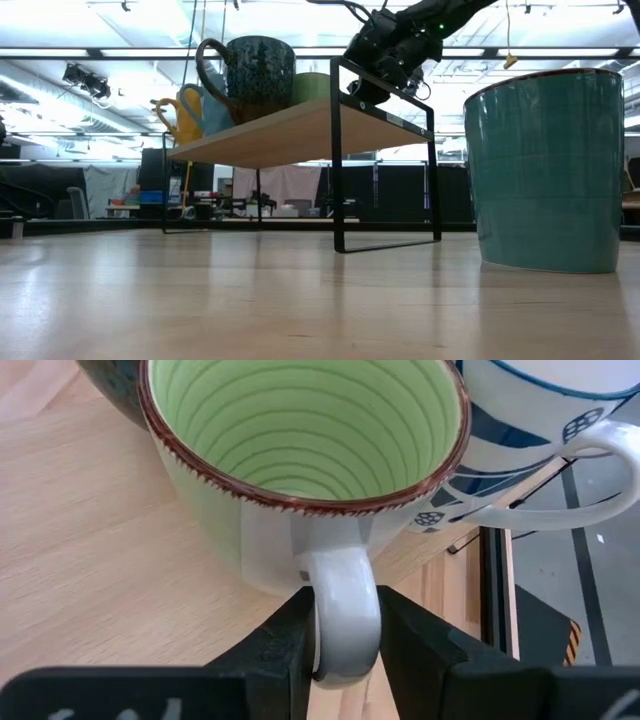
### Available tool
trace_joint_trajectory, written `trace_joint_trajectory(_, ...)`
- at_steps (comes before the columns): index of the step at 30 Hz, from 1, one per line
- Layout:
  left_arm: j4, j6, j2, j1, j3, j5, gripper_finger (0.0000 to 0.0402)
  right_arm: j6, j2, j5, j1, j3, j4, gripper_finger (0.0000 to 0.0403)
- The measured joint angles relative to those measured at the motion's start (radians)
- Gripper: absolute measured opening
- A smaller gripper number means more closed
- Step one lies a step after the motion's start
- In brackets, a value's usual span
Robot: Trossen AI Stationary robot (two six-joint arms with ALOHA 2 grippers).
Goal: Place coffee mugs
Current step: Adjust the green mug on the shelf, then put the blue mug on the shelf
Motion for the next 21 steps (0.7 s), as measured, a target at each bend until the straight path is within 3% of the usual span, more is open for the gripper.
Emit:
trace_joint_trajectory(9,0.0,0.0,0.0,0.0,0.0,0.0,0.0116,0.007,0.0,0.001,0.0,0.0,-0.001,0.0119)
trace_joint_trajectory(21,0.0,0.0,0.0,0.0,0.0,0.0,0.0116,0.026,-0.001,0.009,0.0,0.0,-0.001,0.0177)
